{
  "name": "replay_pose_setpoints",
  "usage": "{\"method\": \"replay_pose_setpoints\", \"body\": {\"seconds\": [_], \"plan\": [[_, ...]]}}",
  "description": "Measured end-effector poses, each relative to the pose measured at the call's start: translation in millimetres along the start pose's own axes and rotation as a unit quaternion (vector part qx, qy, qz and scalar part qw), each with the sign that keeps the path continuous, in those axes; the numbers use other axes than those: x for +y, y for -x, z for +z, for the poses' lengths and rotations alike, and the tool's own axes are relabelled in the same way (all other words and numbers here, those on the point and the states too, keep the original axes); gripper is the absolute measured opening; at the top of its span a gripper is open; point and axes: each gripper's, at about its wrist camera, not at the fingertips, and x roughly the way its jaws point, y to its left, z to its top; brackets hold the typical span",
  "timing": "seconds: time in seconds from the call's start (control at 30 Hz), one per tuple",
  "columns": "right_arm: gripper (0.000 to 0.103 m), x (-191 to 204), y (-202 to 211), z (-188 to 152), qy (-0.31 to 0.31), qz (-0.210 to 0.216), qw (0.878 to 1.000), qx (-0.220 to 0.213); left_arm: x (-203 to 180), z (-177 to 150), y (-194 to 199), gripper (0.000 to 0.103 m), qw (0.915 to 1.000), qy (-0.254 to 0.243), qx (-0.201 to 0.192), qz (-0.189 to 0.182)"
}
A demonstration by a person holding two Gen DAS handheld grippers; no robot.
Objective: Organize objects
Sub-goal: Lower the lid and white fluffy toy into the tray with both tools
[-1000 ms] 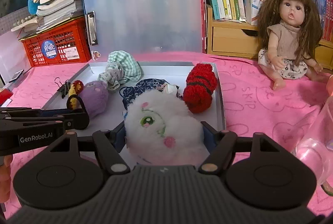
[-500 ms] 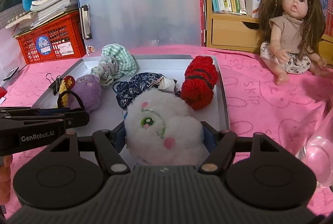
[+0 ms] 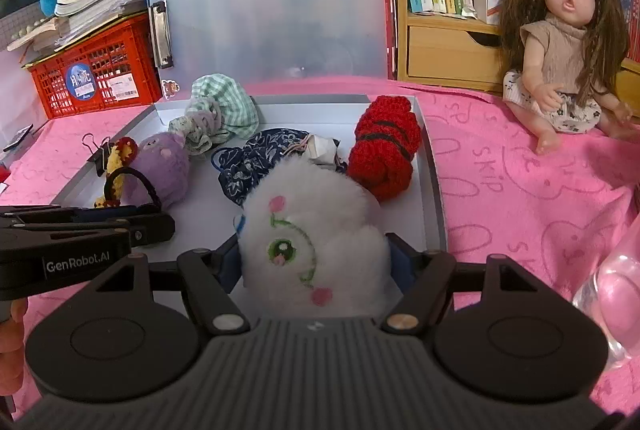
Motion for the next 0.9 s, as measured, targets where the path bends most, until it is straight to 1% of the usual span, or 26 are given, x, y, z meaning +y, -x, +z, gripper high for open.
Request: {"method": "replay_pose_setpoints", "body": {"seconds": [0.27,0.33,0.37,0.4,0.47,0.53,0.67,0.73,0.8,0.9], "plan": [[0.077,1.8,-0.3,-1.2,0.006,-0.001,1.0,-0.002,-3.2,-2.8,0.0,0.032,0.9999,-0.011,-0.008,0.006],[0.078,1.6,-0.3,-1.7,0.006,-0.001,1.0,-0.002,-3.4,-3.2,0.1,0.035,0.9999,-0.011,-0.009,0.007],[0.082,1.6,-0.3,-1.8,0.006,-0.001,1.0,-0.003,-3.3,-3.0,0.2,0.039,0.9999,-0.01,-0.009,0.007],[0.082,1.4,-0.1,-1.9,0.005,-0.001,1.0,-0.003,-3.1,-3.1,0.5,0.042,0.9999,-0.009,-0.009,0.007],[0.085,0.6,0.5,-1.9,0.002,0.003,1.0,-0.004,-3.4,-3.0,1.4,0.045,0.9999,-0.009,-0.01,0.007],[0.088,-0.1,1.0,-1.5,-0.002,0.007,1.0,-0.004,-3.1,-3.2,2.6,0.05,0.9999,-0.008,-0.009,0.008],[0.091,-0.7,3.9,-1.2,-0.007,0.01,1.0,-0.006,-1.9,-3.3,8.1,0.057,0.9998,-0.005,-0.014,0.01],[0.093,-0.9,7.2,-0.5,-0.007,0.009,1.0,-0.01,-0.8,-2.9,12.5,0.063,0.9998,-0.003,-0.019,0.01],[0.095,-1.0,10.8,0.1,-0.006,0.009,1.0,-0.014,0.0,-2.0,17.0,0.067,0.9996,-0.003,-0.024,0.012],[0.098,-1.5,16.6,1.0,-0.005,0.008,1.0,-0.02,-0.1,-1.1,25.3,0.071,0.9994,-0.005,-0.032,0.01]]}}
